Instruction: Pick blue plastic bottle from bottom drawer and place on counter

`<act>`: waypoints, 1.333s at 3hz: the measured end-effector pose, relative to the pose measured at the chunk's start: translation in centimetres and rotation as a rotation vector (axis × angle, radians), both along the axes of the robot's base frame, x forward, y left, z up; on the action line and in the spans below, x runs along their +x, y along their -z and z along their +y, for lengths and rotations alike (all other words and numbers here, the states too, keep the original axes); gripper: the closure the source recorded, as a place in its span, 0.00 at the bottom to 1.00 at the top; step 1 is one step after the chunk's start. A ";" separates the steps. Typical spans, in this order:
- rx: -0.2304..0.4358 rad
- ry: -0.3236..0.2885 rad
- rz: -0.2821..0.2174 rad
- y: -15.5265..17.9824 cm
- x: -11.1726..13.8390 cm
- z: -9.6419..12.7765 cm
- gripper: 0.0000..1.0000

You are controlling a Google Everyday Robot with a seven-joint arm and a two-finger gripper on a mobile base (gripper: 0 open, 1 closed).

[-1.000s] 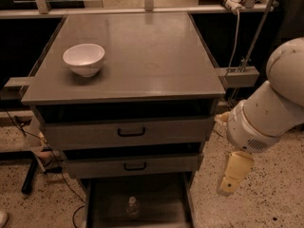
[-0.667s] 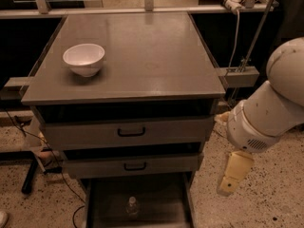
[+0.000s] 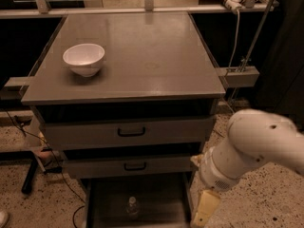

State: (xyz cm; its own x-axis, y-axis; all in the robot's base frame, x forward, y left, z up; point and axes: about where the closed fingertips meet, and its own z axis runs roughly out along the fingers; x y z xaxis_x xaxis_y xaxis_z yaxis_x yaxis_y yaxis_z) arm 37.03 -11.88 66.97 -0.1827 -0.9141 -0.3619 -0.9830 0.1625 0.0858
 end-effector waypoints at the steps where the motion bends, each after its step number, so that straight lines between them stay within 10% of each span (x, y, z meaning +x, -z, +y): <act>1: 0.033 0.007 0.066 6.9 0.3 2.3 0.00; 4: 0.116 0.065 0.103 13.2 0.7 3.2 0.00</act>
Offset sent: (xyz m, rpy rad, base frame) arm 0.0026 0.0191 -0.0583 0.0278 0.0552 -0.0045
